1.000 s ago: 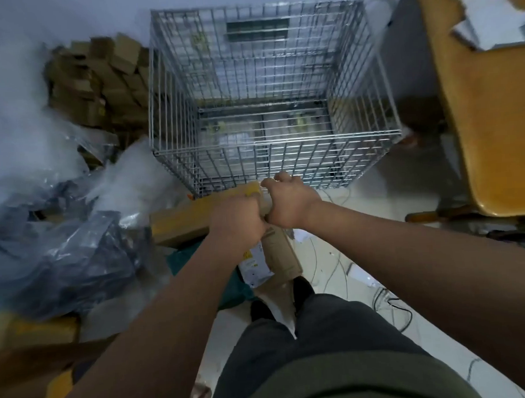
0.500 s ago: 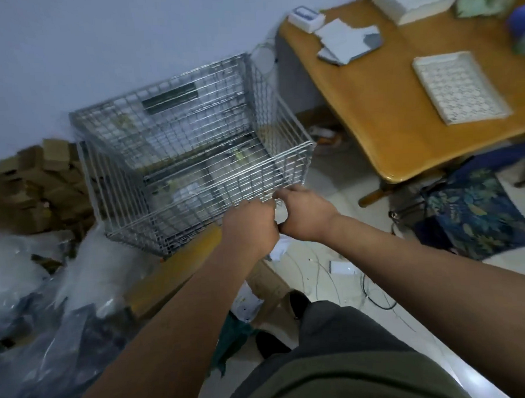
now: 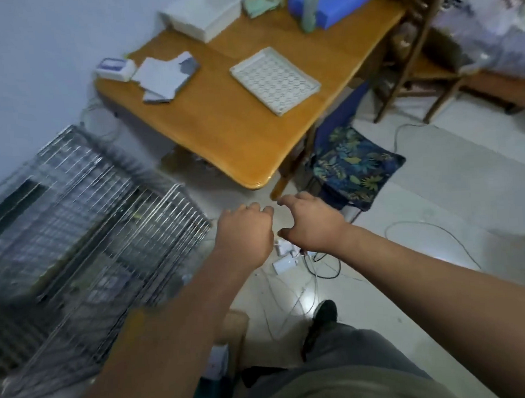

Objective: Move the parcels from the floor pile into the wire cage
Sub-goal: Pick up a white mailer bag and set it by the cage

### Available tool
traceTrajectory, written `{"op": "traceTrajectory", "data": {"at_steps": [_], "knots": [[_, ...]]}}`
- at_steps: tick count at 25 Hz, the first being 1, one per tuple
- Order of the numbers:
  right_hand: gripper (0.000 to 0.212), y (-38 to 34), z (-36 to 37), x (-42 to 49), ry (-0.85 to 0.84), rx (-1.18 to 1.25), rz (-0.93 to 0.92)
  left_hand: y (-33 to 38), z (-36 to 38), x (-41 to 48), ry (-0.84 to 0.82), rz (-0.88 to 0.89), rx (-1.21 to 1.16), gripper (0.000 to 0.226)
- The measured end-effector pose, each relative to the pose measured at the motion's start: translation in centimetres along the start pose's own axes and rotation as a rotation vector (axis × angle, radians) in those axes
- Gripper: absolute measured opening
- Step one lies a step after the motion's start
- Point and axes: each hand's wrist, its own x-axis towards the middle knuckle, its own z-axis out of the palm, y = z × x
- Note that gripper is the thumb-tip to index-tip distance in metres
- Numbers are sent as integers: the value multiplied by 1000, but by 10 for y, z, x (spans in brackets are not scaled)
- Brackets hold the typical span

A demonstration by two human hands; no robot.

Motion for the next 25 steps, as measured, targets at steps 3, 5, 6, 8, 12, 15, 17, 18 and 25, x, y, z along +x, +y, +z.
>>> {"op": "traceTrajectory", "data": {"at_steps": [3,5,6,8,12,15,17,18,25], "knots": [[71,63,-23,-1,15,14,61,48,-11,55,4,81,11,37],[70,107,-36,-3,13,15,116,84,-17,89,-20,114,15,37],[70,128,-43,-5,14,24,148,101,-18,105,-31,135,20,37],[67,164,-54,-8,33,48,217,132,-20,132,-60,186,34,37],[64,221,-69,-21,86,144,354,189,-30,172,-51,350,80,37],[63,254,-71,-41,145,218,490,234,-37,196,-60,499,127,34],[62,269,-69,-57,165,247,584,258,-42,205,-60,585,162,32],[62,277,-68,-68,177,268,642,273,-44,207,-57,647,178,32],[66,302,-33,-166,313,463,1057,373,-47,196,-12,1098,291,36]]}}
